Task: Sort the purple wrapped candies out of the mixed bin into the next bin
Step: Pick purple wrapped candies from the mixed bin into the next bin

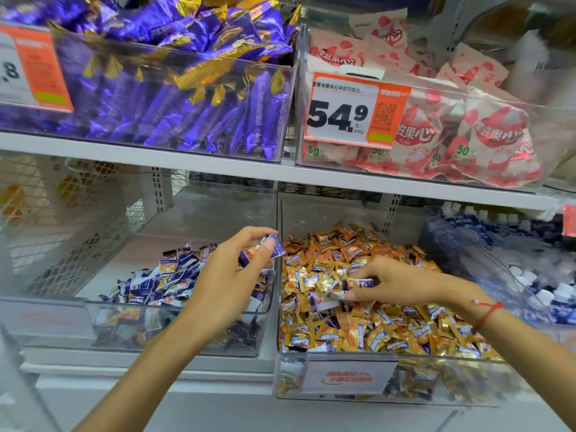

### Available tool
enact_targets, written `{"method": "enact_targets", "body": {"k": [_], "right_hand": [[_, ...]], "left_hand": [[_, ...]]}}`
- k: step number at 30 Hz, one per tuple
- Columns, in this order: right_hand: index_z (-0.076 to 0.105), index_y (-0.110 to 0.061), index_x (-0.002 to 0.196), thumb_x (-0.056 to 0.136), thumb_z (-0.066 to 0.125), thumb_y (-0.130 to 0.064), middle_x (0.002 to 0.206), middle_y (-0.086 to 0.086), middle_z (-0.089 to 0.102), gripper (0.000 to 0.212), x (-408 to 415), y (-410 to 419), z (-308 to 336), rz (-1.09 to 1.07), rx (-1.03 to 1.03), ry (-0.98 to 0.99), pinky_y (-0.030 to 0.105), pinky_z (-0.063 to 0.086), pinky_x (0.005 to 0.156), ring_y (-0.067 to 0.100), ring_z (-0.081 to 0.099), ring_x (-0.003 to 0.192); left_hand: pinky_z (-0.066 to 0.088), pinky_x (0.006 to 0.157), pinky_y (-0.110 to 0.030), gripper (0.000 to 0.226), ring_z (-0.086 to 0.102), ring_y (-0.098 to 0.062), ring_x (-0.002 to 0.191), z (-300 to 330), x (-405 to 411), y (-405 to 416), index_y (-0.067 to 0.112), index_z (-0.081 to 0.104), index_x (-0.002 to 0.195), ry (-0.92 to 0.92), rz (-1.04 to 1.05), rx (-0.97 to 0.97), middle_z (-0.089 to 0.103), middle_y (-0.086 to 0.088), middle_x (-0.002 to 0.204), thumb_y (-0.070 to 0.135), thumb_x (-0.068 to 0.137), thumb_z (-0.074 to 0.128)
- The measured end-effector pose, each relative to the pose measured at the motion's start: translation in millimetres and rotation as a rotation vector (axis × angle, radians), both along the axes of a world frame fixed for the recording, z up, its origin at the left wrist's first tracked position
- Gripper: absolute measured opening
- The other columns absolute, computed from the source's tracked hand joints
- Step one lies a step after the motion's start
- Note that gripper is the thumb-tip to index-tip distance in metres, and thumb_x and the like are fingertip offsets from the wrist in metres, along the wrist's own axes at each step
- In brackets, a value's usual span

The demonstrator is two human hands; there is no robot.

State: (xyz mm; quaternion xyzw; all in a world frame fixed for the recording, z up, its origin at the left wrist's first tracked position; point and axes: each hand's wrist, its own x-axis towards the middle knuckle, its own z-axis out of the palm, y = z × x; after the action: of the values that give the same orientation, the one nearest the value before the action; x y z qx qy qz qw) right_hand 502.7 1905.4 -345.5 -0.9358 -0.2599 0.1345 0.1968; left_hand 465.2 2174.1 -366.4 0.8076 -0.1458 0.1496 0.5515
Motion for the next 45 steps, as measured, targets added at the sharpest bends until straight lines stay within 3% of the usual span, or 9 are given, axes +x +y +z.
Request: {"method": "enact_targets", "body": {"k": [5, 11, 15, 18, 21, 24, 32, 38, 45], "right_hand": [[0.056, -0.019, 0.063, 0.089, 0.056, -0.050, 0.061, 0.001, 0.042, 0.040, -14, 5, 17, -0.103, 0.267, -0.013, 0.029, 0.030, 0.055, 0.021, 0.035, 0.056], [0.068, -0.001, 0.093, 0.093, 0.056, -0.039, 0.069, 0.007, 0.047, 0.039, -5, 55, 36, -0.021, 0.502, -0.006, 0.022, 0.032, 0.057, 0.019, 0.039, 0.064], [0.074, -0.017, 0.101, 0.093, 0.059, -0.036, 0.068, 0.001, 0.059, 0.025, 7, 96, 33, -0.014, 0.536, -0.105, 0.019, 0.037, 0.057, 0.011, 0.047, 0.060], [0.068, -0.021, 0.118, 0.091, 0.066, -0.032, 0.112, -0.003, 0.069, 0.030, 19, 137, 16, -0.018, 0.346, -0.331, 0.031, 0.050, 0.087, 0.010, 0.062, 0.097], [0.054, -0.028, 0.135, 0.087, 0.069, -0.035, 0.125, -0.005, 0.063, 0.050, 25, 155, 11, -0.018, 0.164, -0.349, 0.043, 0.037, 0.104, 0.015, 0.054, 0.115], [0.052, -0.032, 0.136, 0.087, 0.068, -0.039, 0.138, -0.008, 0.055, 0.053, 21, 145, 17, 0.027, 0.147, -0.269, 0.046, 0.027, 0.112, 0.015, 0.043, 0.133], [0.060, -0.038, 0.123, 0.094, 0.058, -0.032, 0.125, -0.019, 0.058, 0.029, -11, 53, 9, -0.062, 0.240, -0.321, 0.019, 0.037, 0.101, -0.002, 0.046, 0.119], [0.064, -0.042, 0.116, 0.086, 0.071, -0.032, 0.118, -0.035, 0.054, 0.033, -9, 30, 0, 0.055, 0.023, -0.093, -0.001, 0.033, 0.089, -0.023, 0.045, 0.110], [0.035, -0.043, 0.144, 0.087, 0.068, -0.037, 0.152, -0.010, 0.030, 0.067, -4, 50, -33, 0.320, -0.311, -0.061, 0.032, 0.020, 0.113, 0.009, 0.023, 0.137]], "left_hand": [[0.052, 0.079, -0.043, 0.022, 0.064, -0.025, 0.087, 2, 2, 6, 0.041, 0.060, 0.112, -0.005, 0.028, 0.032, 0.064, 0.023, 0.103, 0.043, 0.095, 0.047], [0.037, 0.052, -0.010, 0.022, 0.052, 0.007, 0.054, 8, 11, 24, 0.029, 0.061, 0.116, -0.027, 0.176, -0.029, 0.062, 0.014, 0.090, 0.031, 0.099, 0.047], [0.039, 0.068, -0.021, 0.025, 0.056, 0.001, 0.080, 5, 20, 46, 0.029, 0.059, 0.121, 0.026, 0.287, -0.009, 0.063, 0.003, 0.118, 0.033, 0.100, 0.046], [0.041, 0.073, -0.032, 0.035, 0.055, -0.014, 0.089, -2, 25, 53, 0.028, 0.048, 0.136, 0.117, 0.309, 0.160, 0.059, -0.002, 0.122, 0.032, 0.102, 0.041], [0.041, 0.094, -0.033, 0.048, 0.053, -0.020, 0.114, -12, 27, 54, 0.023, 0.028, 0.151, 0.230, 0.234, 0.335, 0.049, -0.004, 0.142, 0.031, 0.104, 0.036], [0.024, 0.116, -0.035, 0.049, 0.026, -0.017, 0.144, -17, 27, 54, 0.022, 0.026, 0.152, 0.153, 0.231, 0.447, 0.026, 0.002, 0.158, 0.031, 0.104, 0.033], [-0.005, 0.119, -0.050, 0.059, -0.027, -0.018, 0.144, -13, 35, 43, 0.051, 0.008, 0.147, 0.341, -0.231, 0.907, -0.016, 0.020, 0.157, 0.054, 0.096, 0.040], [0.008, 0.118, -0.052, 0.053, 0.000, -0.032, 0.148, -28, 69, 44, 0.050, 0.023, 0.146, 0.304, 0.063, 0.904, 0.005, 0.003, 0.162, 0.056, 0.096, 0.039], [0.021, 0.116, -0.049, 0.045, 0.021, -0.031, 0.144, -24, 56, 33, 0.038, 0.046, 0.139, 0.082, 0.219, 0.613, 0.027, -0.003, 0.157, 0.047, 0.095, 0.050]]}}
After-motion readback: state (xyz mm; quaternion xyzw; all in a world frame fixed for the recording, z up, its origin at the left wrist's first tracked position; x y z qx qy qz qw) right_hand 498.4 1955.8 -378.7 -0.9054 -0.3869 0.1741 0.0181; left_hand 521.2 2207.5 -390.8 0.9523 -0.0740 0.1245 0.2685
